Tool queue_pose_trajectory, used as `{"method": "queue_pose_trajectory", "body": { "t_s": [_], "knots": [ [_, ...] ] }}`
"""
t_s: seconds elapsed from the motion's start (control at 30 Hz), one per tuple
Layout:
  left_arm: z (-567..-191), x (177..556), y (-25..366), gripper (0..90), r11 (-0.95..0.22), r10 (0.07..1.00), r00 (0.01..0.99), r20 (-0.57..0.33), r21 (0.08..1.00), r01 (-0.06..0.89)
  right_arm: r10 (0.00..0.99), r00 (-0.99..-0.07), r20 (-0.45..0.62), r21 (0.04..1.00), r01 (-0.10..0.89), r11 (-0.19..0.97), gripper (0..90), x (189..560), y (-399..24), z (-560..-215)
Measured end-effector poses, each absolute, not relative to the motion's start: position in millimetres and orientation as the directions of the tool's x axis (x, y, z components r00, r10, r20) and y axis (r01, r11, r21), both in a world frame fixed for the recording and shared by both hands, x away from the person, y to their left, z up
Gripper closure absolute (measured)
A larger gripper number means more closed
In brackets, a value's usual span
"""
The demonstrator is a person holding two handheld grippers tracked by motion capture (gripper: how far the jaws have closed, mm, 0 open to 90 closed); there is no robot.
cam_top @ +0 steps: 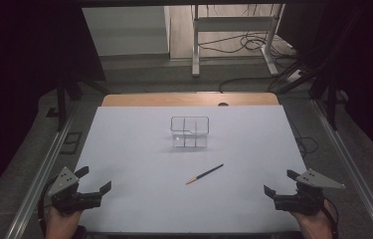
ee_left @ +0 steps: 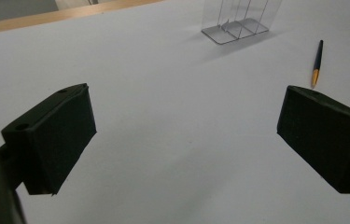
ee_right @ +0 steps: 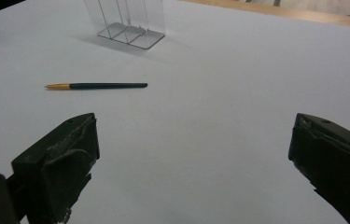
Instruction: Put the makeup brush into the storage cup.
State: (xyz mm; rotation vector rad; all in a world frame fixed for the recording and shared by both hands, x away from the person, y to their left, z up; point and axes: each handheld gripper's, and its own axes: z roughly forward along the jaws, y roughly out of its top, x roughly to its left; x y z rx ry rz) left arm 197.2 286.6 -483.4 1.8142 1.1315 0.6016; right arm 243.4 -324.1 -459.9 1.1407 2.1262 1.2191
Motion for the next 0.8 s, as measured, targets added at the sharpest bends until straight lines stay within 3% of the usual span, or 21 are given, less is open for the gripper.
{"method": "queue_pose_trajectory", "body": {
  "t_s": [0.43, 0.8],
  "knots": [
    [-486.5, 199.7, 285.5, 4.3, -0.207, 0.853, 0.519, -0.059, 0.874, 0.44, 0.788, -0.613, 0.048, 0.83, 0.463, 0.31, 7.5, 243.9, -315.2, -462.3],
    [-485.9, 198.4, 285.5, 4.2, -0.206, 0.847, 0.528, -0.063, 0.877, 0.434, 0.774, -0.632, 0.04, 0.819, 0.465, 0.337, 4.4, 246.7, -312.8, -464.4]
  ]
}}
